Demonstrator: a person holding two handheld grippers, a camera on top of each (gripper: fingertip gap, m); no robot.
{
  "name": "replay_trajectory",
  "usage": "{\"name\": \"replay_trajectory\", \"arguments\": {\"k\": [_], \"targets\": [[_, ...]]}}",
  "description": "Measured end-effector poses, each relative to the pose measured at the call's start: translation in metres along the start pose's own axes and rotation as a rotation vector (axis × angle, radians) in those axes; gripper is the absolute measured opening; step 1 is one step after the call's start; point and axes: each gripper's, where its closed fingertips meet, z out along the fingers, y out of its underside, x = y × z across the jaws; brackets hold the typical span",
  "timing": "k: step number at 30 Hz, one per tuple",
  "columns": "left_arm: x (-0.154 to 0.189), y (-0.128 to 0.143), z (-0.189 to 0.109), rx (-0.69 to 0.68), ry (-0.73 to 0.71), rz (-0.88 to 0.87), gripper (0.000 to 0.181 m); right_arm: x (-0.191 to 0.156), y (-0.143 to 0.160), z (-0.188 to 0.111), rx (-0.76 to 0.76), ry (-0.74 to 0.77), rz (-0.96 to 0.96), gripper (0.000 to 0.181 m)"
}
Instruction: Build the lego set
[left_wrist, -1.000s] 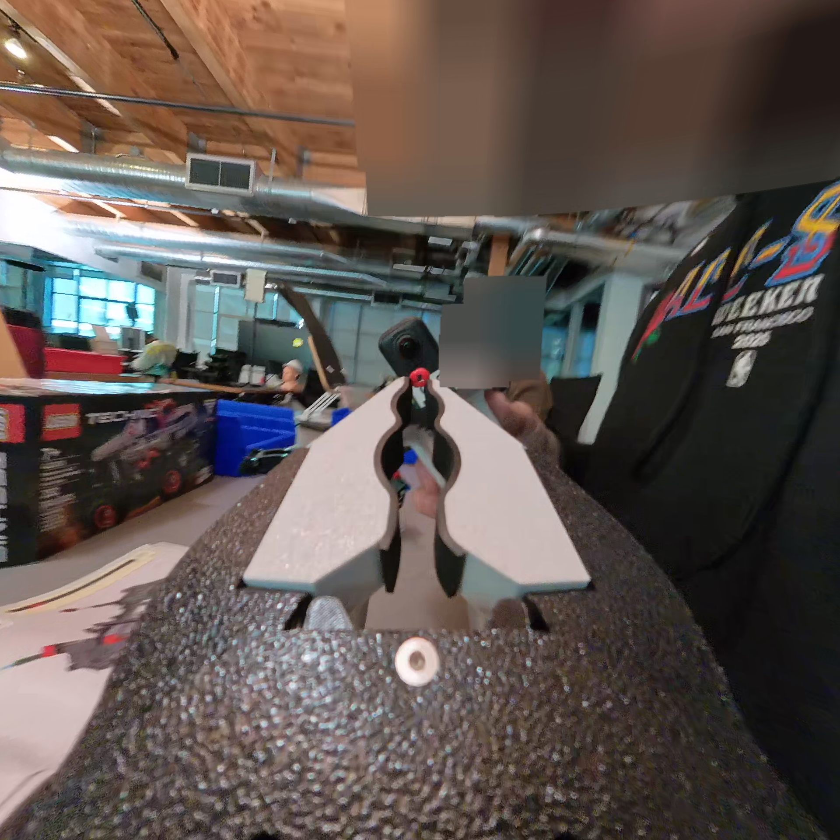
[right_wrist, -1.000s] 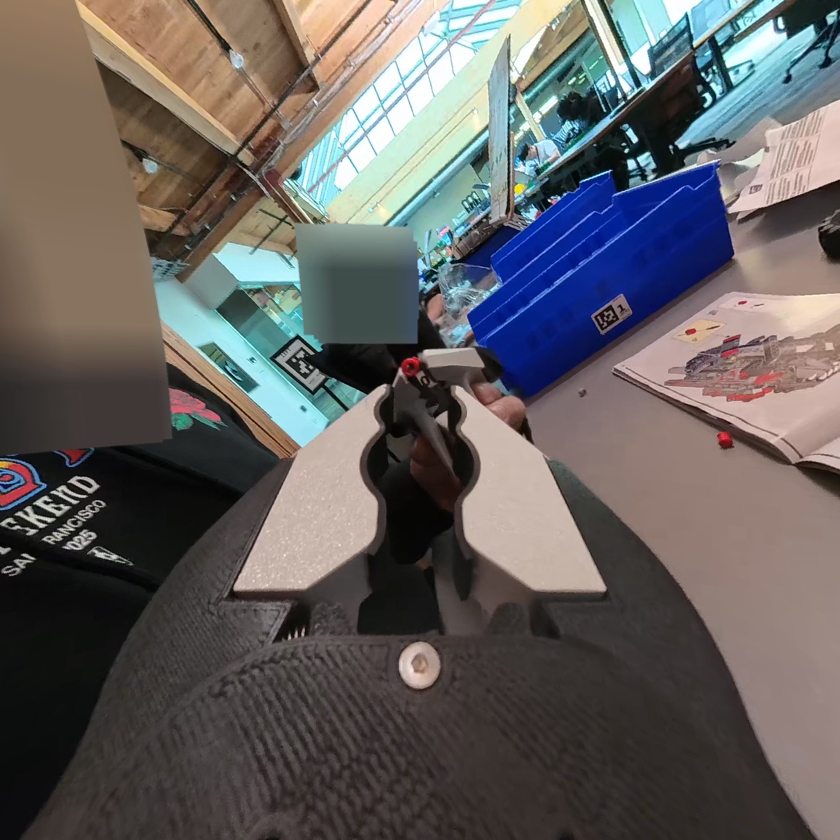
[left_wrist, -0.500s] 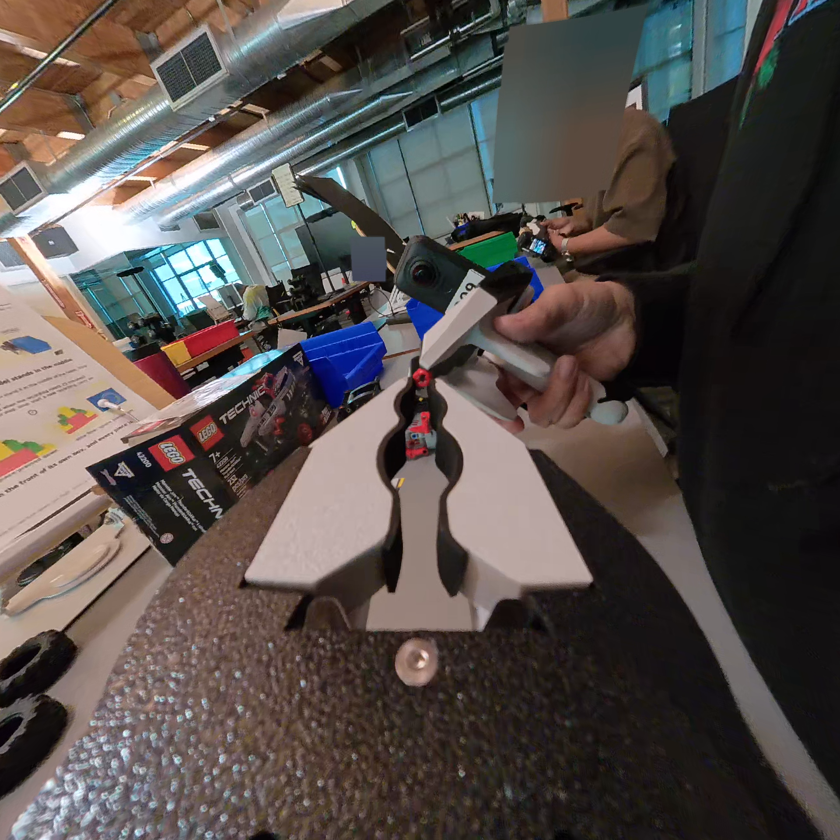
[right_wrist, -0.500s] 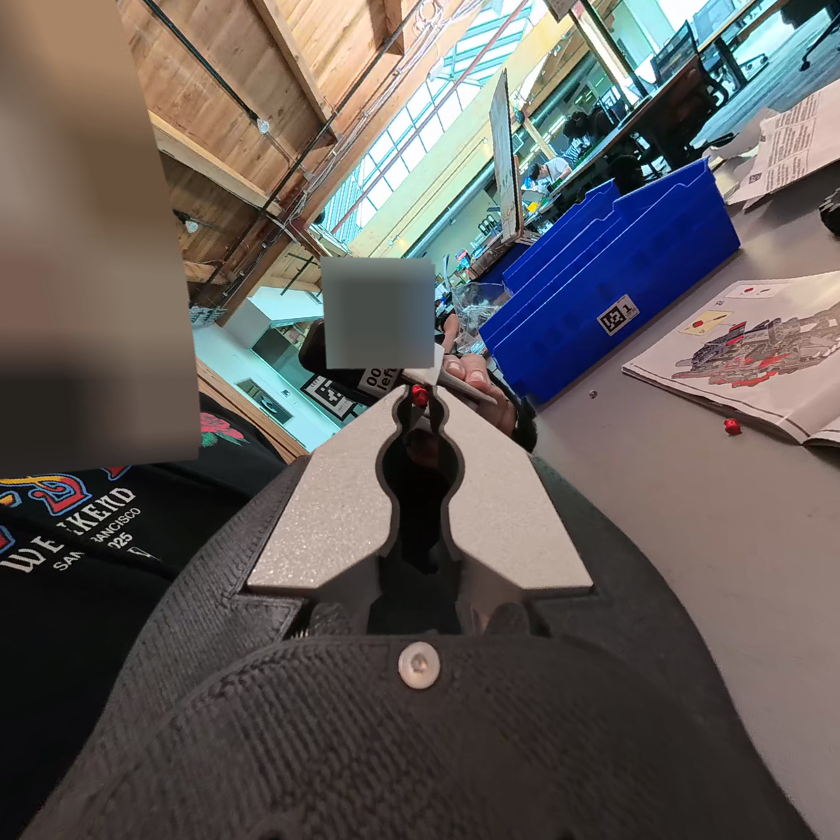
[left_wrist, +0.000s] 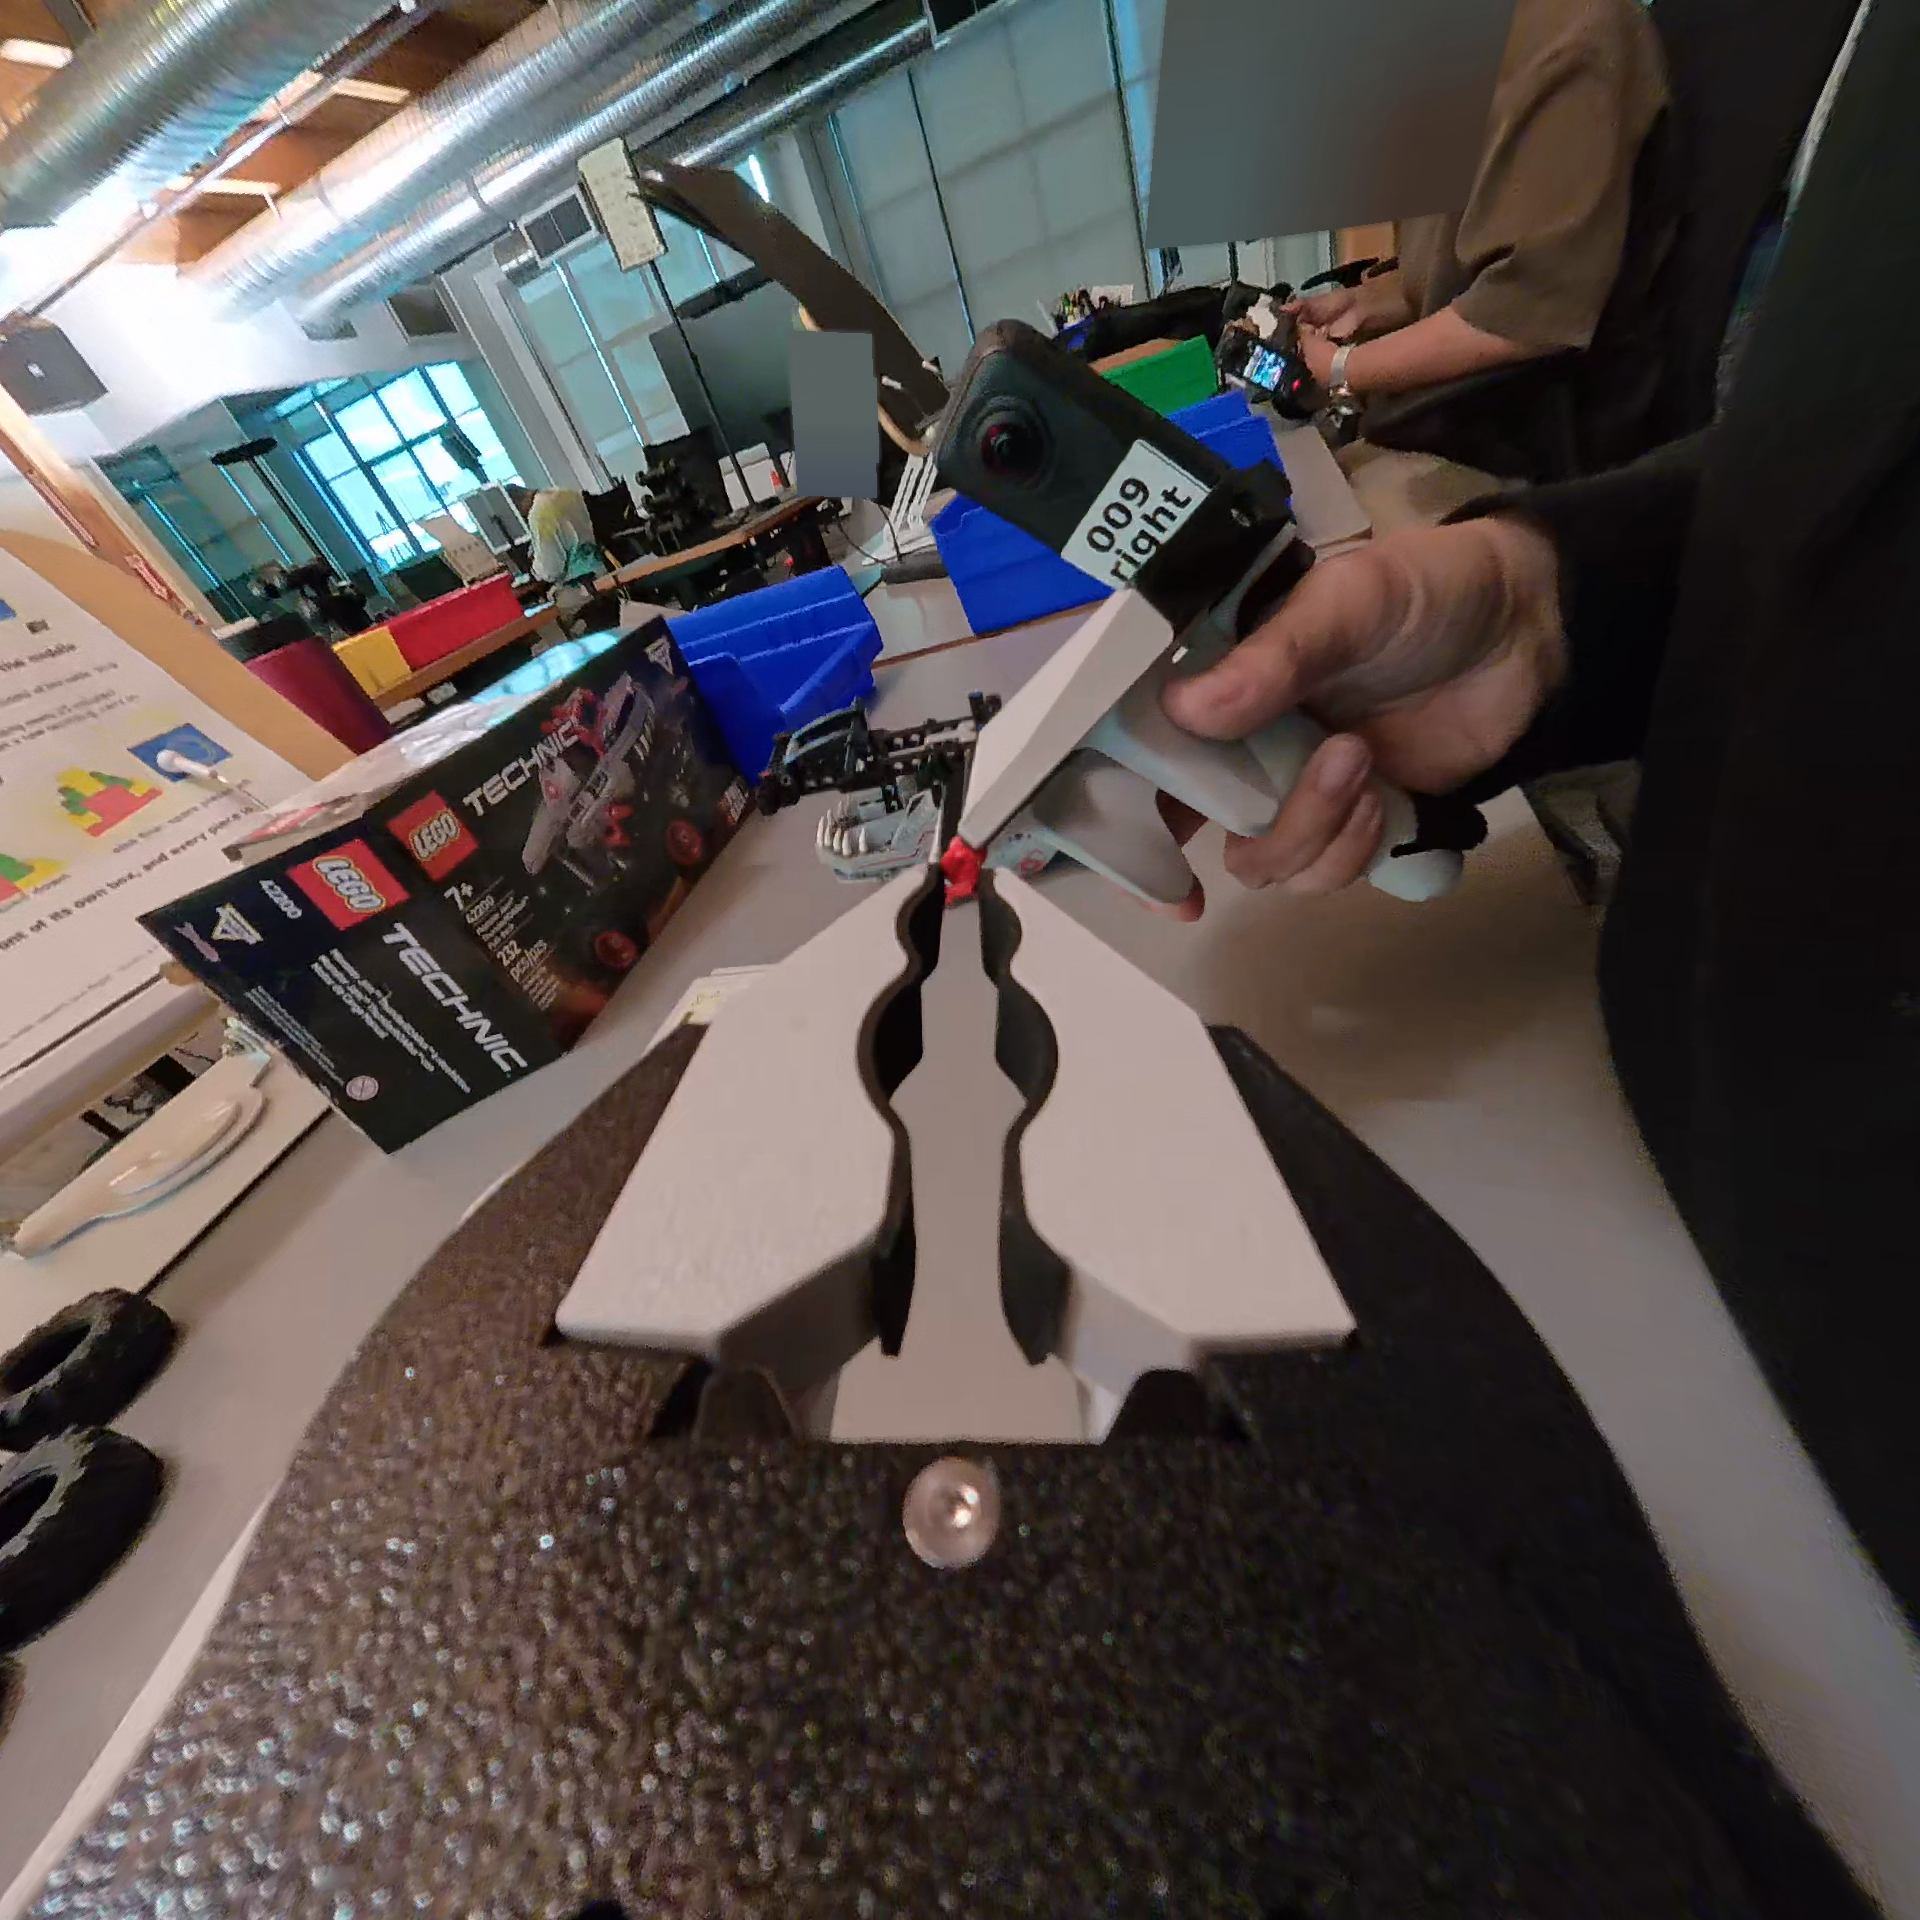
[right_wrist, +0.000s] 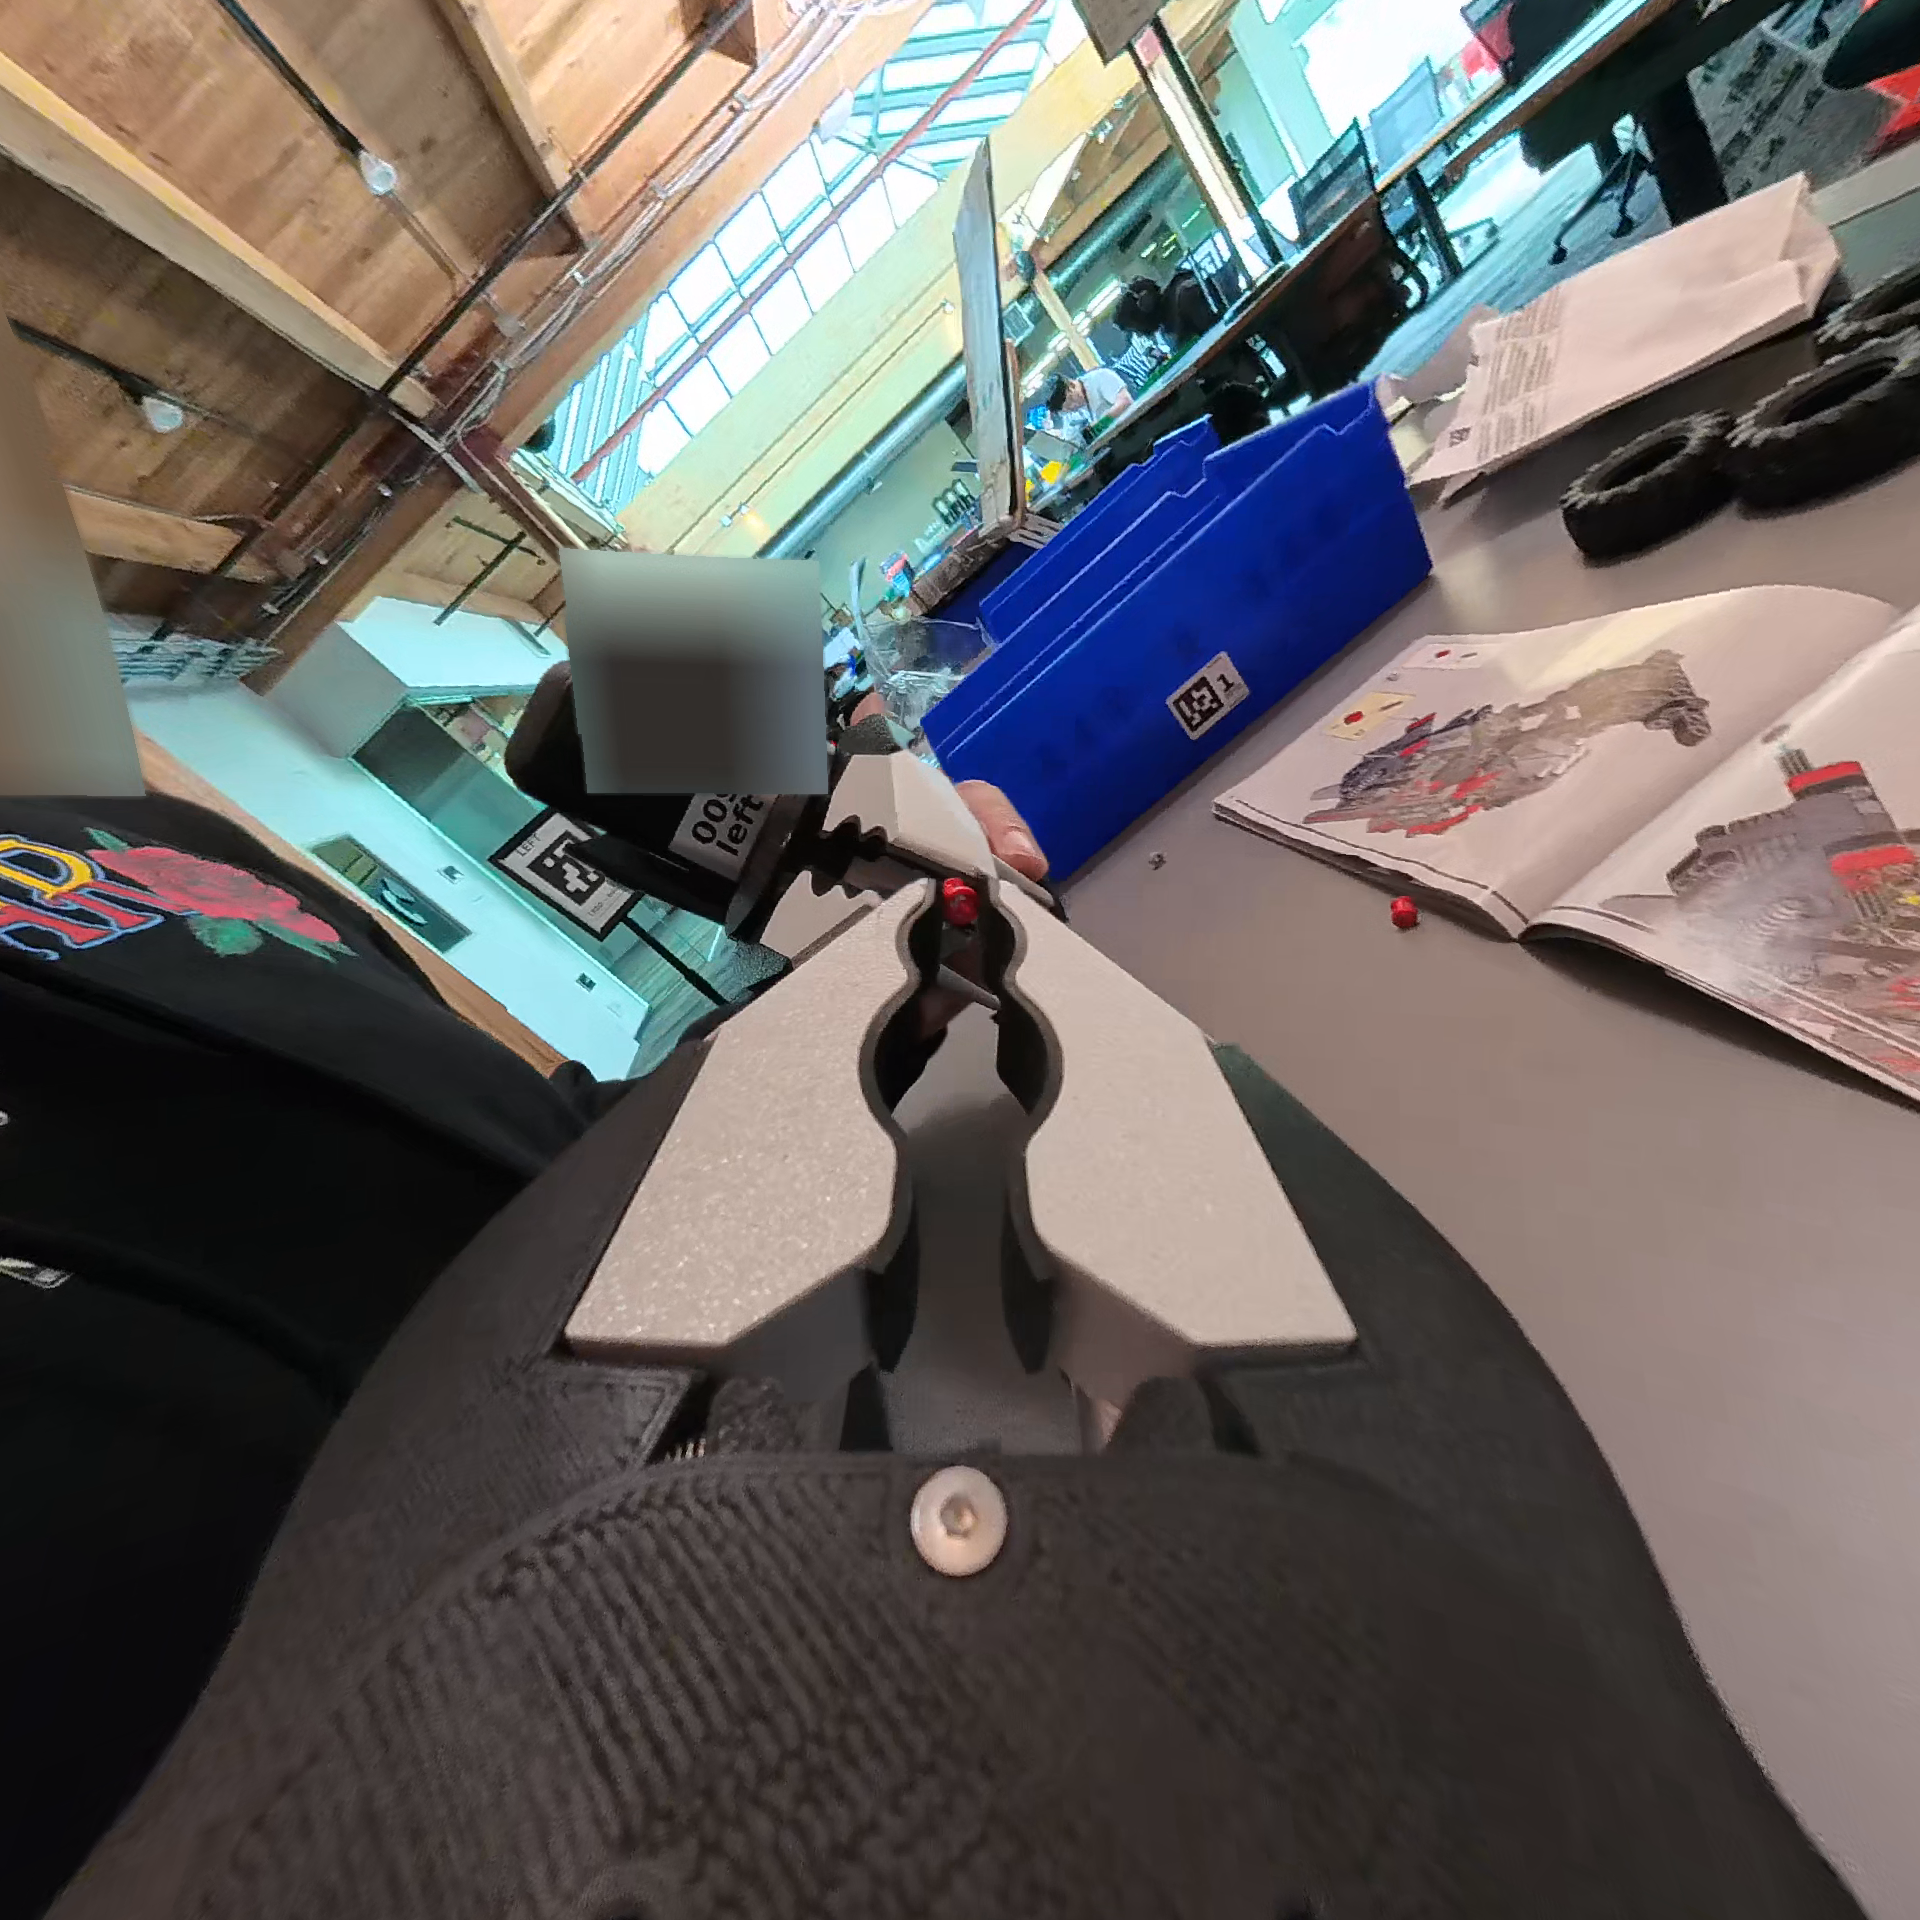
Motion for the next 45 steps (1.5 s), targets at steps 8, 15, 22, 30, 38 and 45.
{"name": "replay_trajectory", "arguments": {"k": [8,15,22,30,38,45], "targets": [[-0.012,0.023,0.0,-0.05,0.076,-0.055,0.005,0.026,0.006,0.01,-0.008,0.017,0.052,0.005],[-0.021,0.046,-0.001,-0.119,0.15,-0.094,0.005,0.048,0.011,0.02,-0.031,0.025,0.089,0.005],[-0.023,0.068,0.0,-0.18,0.195,-0.127,0.005,0.068,0.02,0.023,-0.043,0.046,0.145,0.005],[-0.028,0.076,0.002,-0.185,0.276,-0.161,0.005,0.085,0.024,0.026,-0.074,0.139,0.155,0.005],[-0.028,0.082,0.004,-0.211,0.318,-0.142,0.012,0.094,0.025,0.026,-0.071,0.185,0.183,0.005],[-0.027,0.084,0.003,-0.224,0.317,-0.122,0.014,0.097,0.026,0.027,-0.078,0.194,0.192,0.005]]}}
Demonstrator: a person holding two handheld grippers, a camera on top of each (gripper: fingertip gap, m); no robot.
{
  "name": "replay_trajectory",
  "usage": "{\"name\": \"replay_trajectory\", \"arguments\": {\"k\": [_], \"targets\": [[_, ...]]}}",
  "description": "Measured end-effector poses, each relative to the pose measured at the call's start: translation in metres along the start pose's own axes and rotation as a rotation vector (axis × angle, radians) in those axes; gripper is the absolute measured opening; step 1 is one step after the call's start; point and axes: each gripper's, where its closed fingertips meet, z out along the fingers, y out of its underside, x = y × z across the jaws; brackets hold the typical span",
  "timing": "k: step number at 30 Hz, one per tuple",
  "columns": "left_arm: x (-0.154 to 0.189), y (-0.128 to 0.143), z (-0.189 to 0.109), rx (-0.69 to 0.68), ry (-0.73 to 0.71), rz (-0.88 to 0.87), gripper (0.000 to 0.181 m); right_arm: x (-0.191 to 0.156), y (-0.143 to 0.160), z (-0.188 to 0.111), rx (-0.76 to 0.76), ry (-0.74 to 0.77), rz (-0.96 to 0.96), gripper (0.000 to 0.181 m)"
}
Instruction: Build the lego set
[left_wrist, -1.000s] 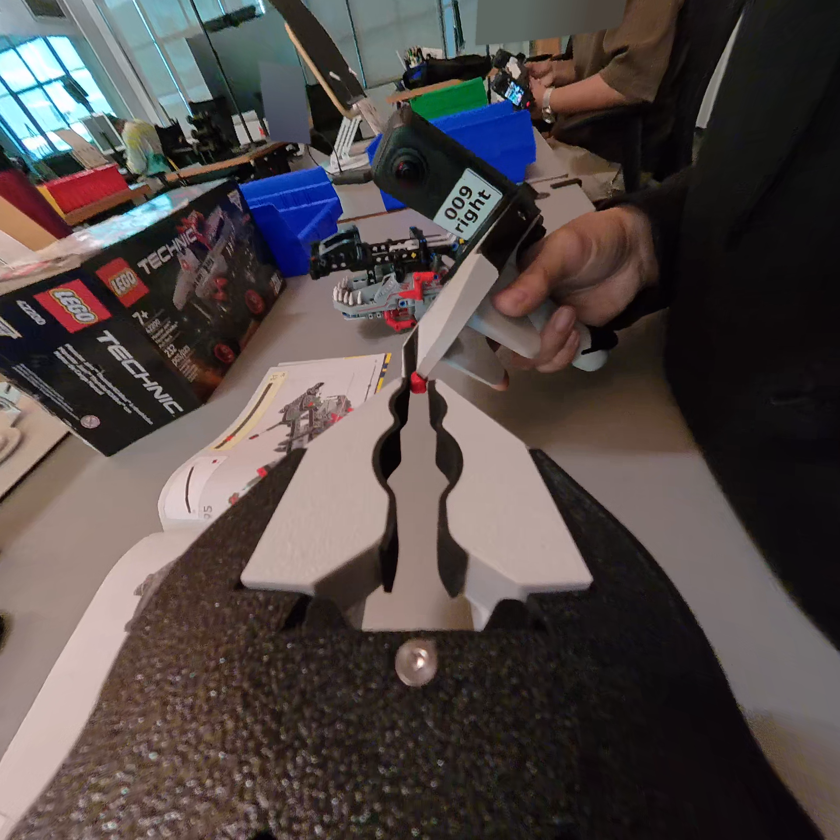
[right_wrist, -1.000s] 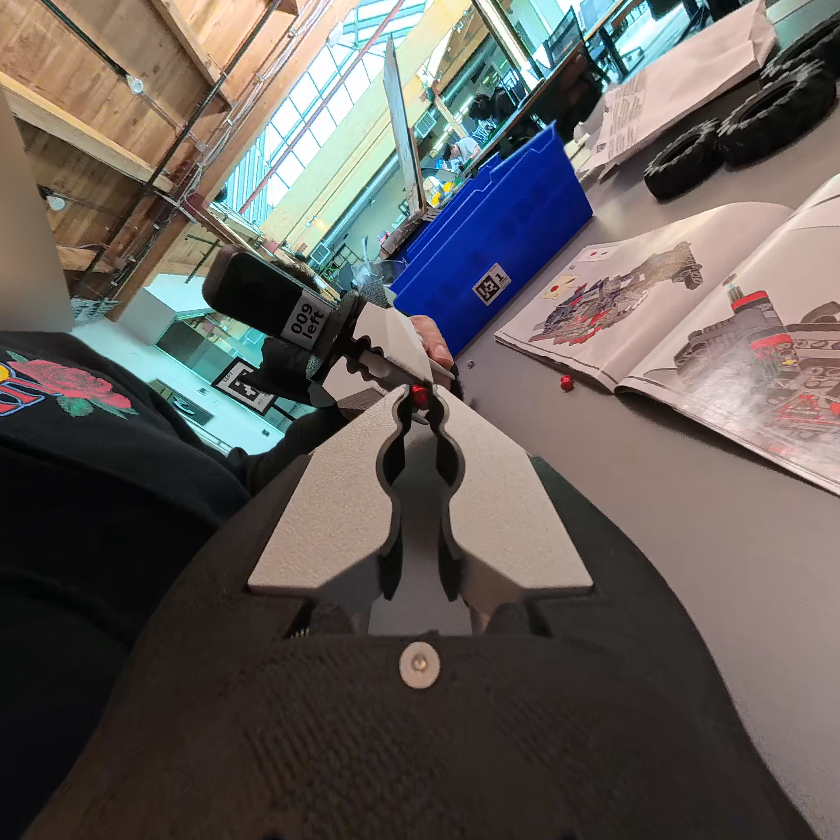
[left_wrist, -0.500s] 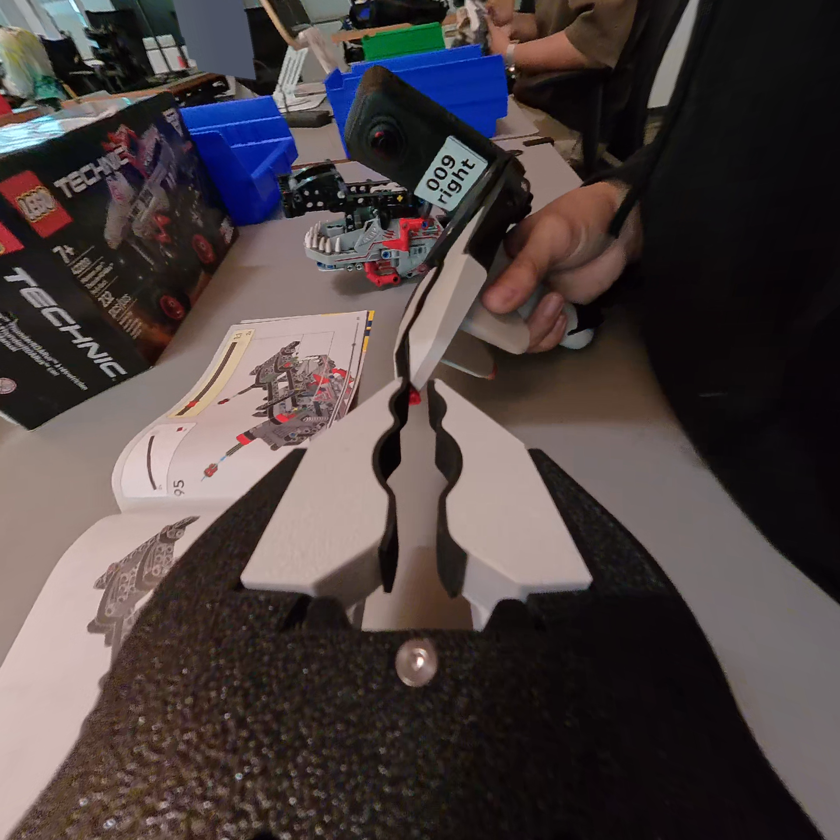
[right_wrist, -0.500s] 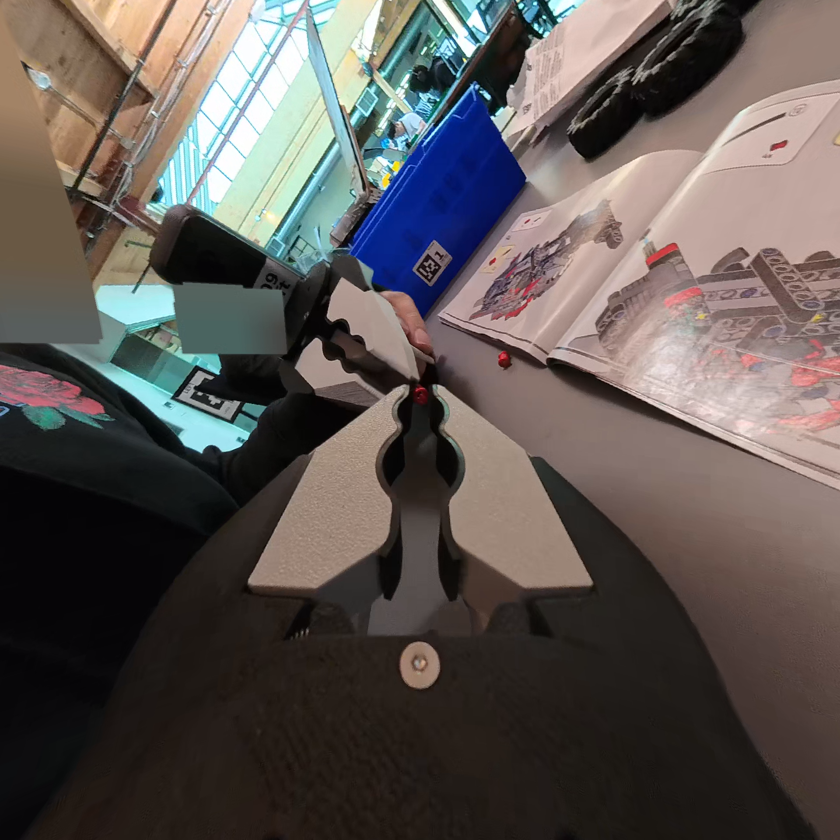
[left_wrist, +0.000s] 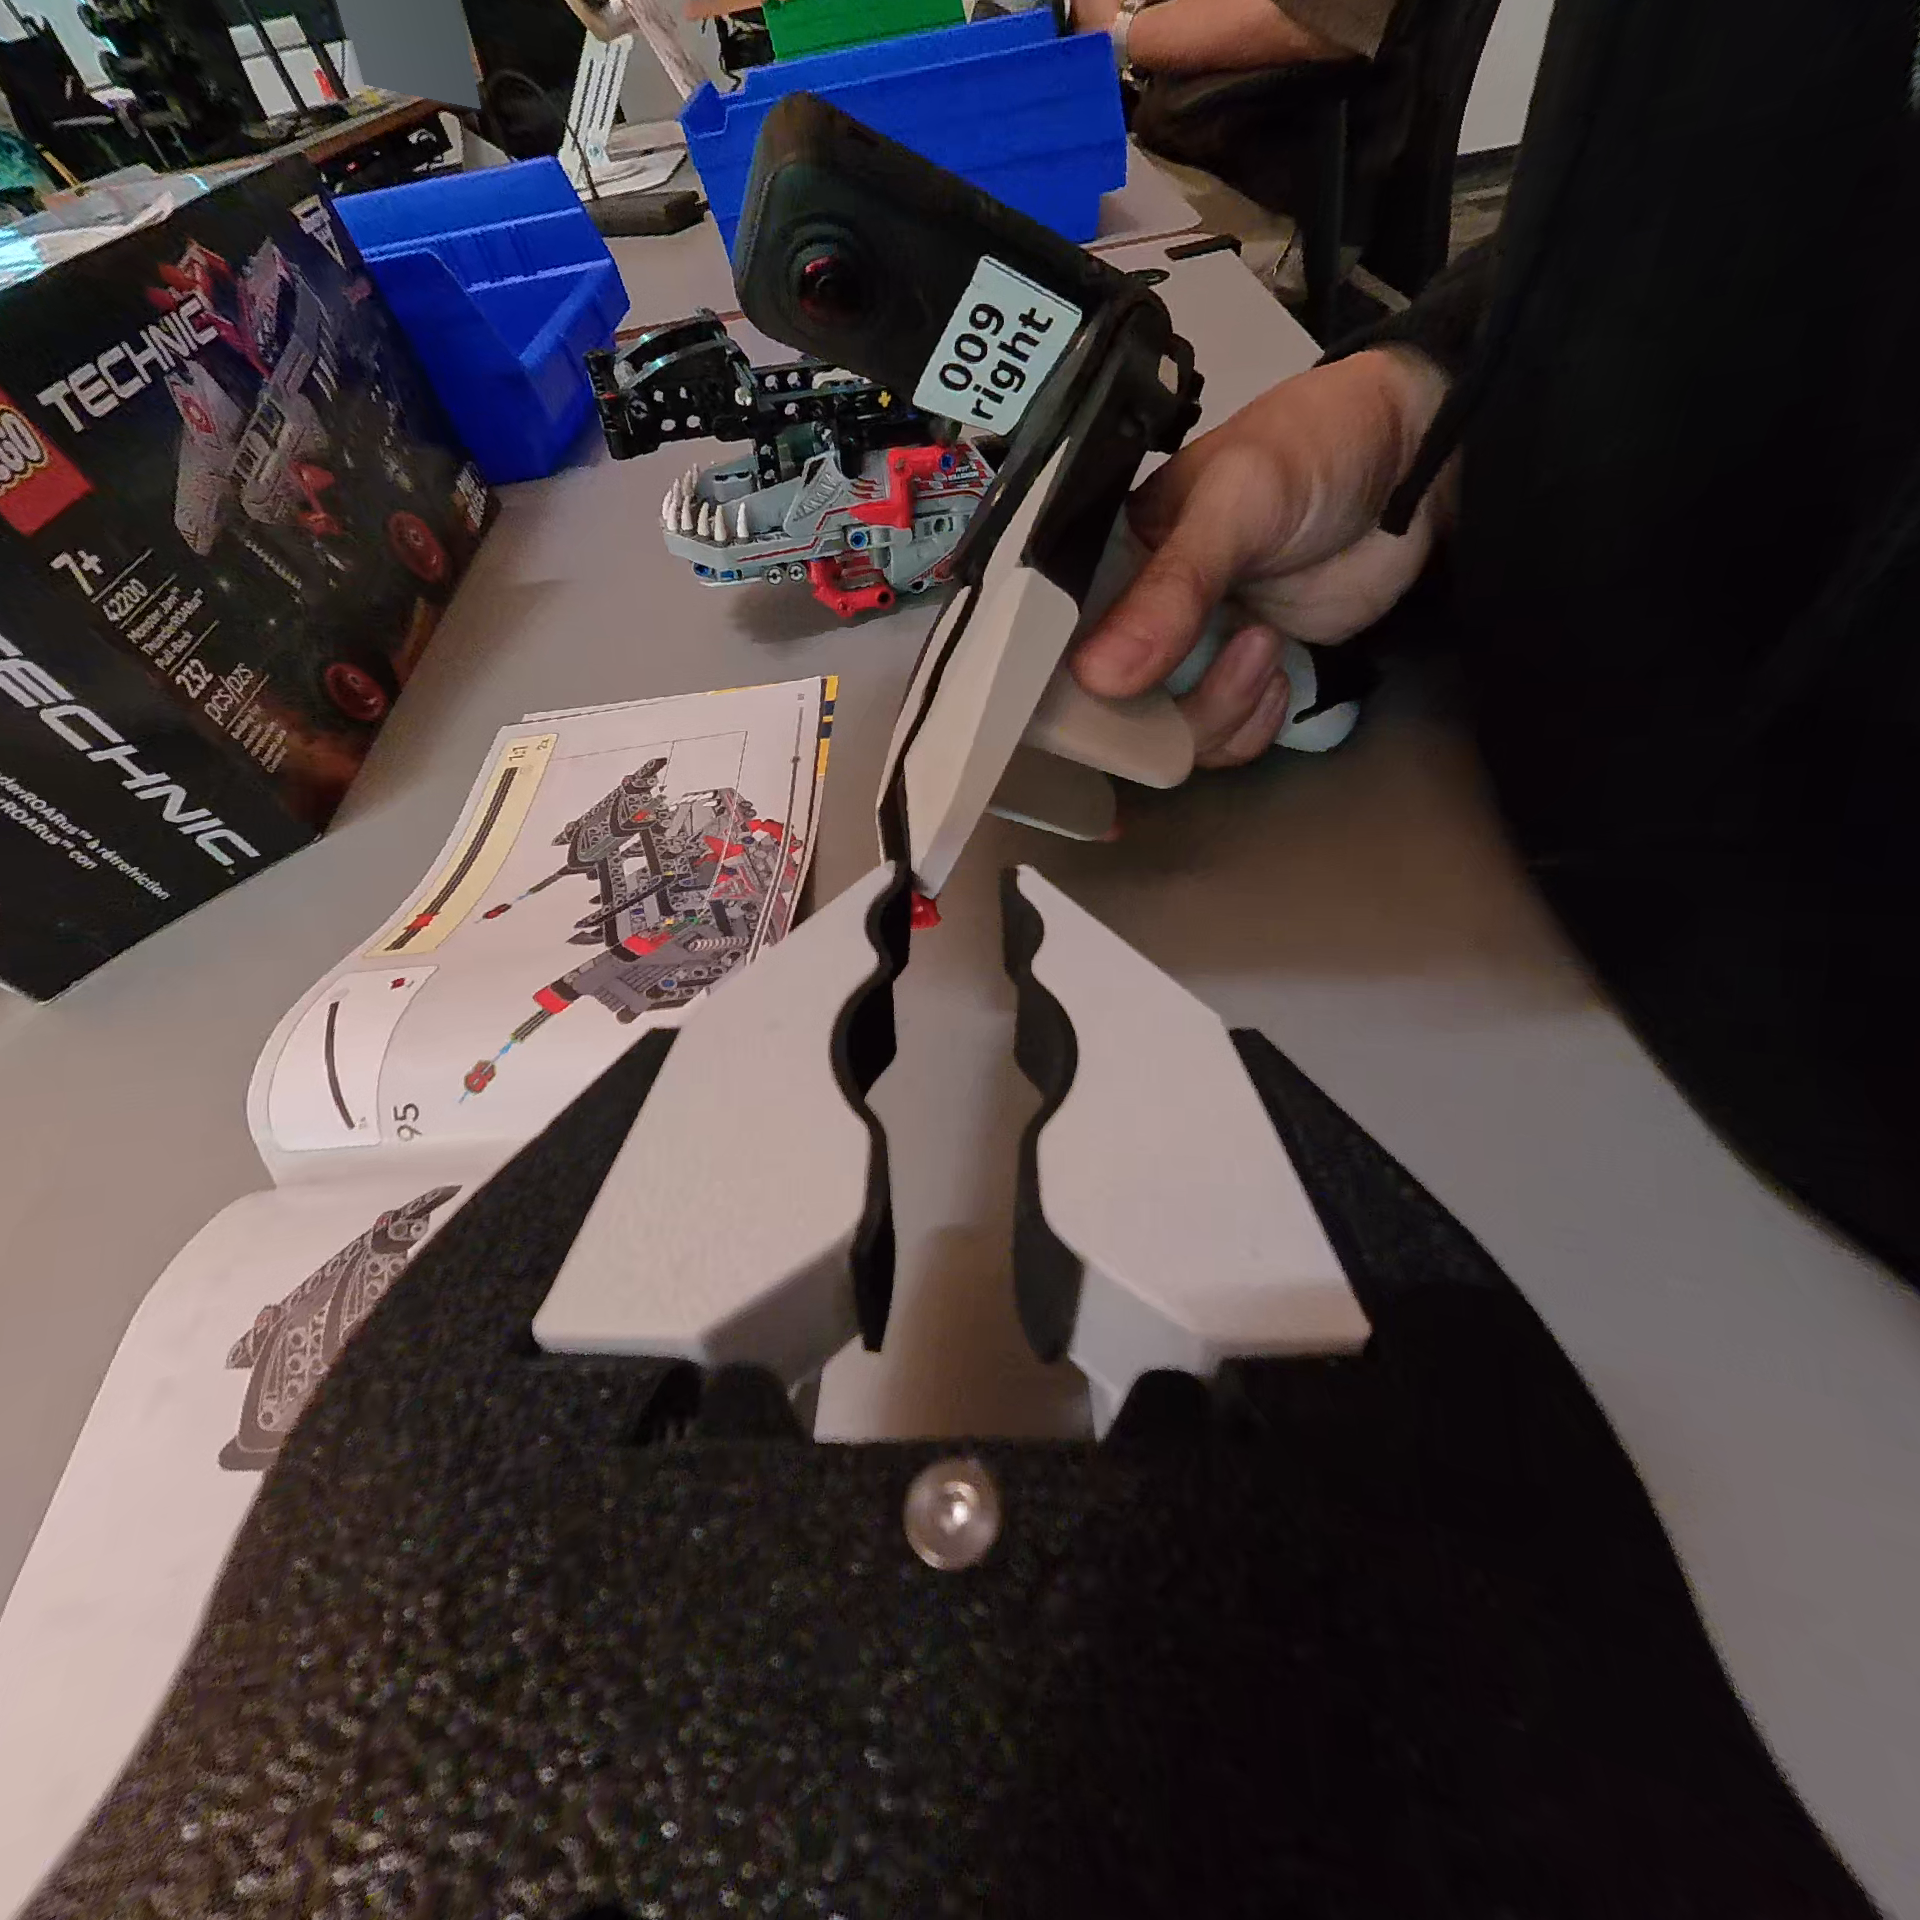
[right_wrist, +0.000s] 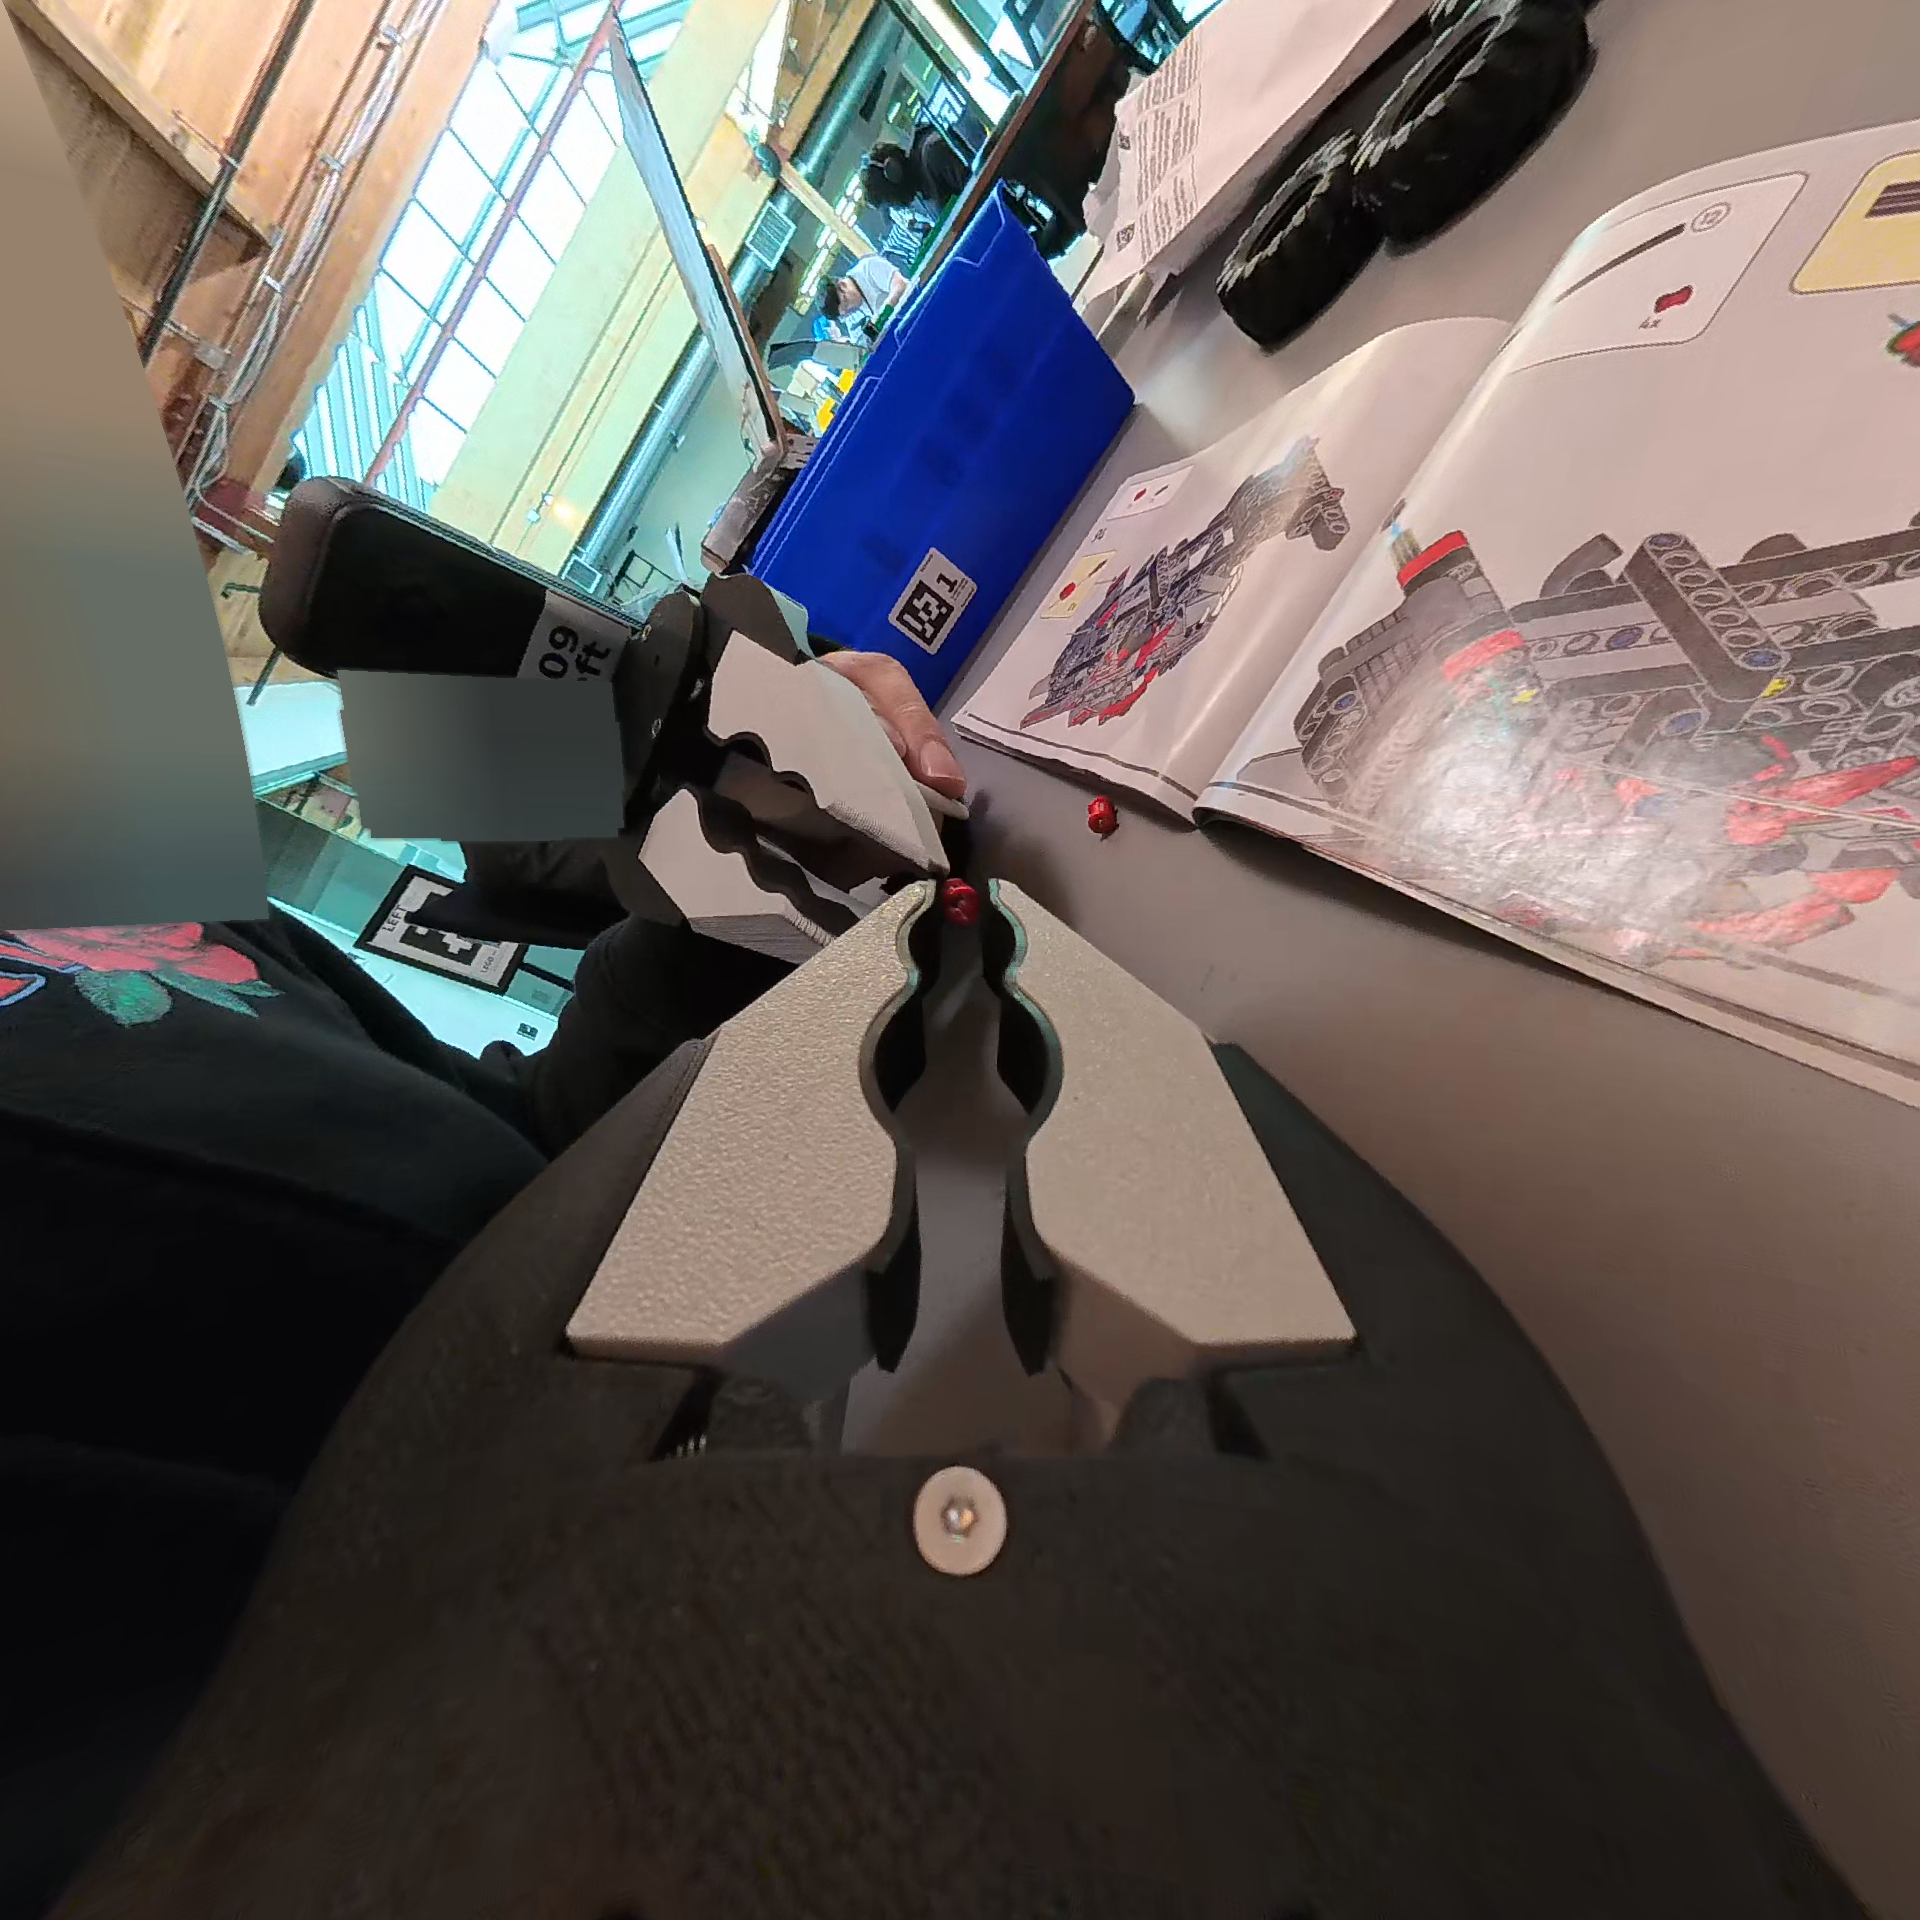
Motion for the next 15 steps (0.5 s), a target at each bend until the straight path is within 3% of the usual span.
{"name": "replay_trajectory", "arguments": {"k": [15], "targets": [[-0.0023,-0.0077,-0.0075,0.034,-0.022,-0.002,0.011,0.0012,-0.0003,0.0,0.0,0.006,0.002,0.005]]}}
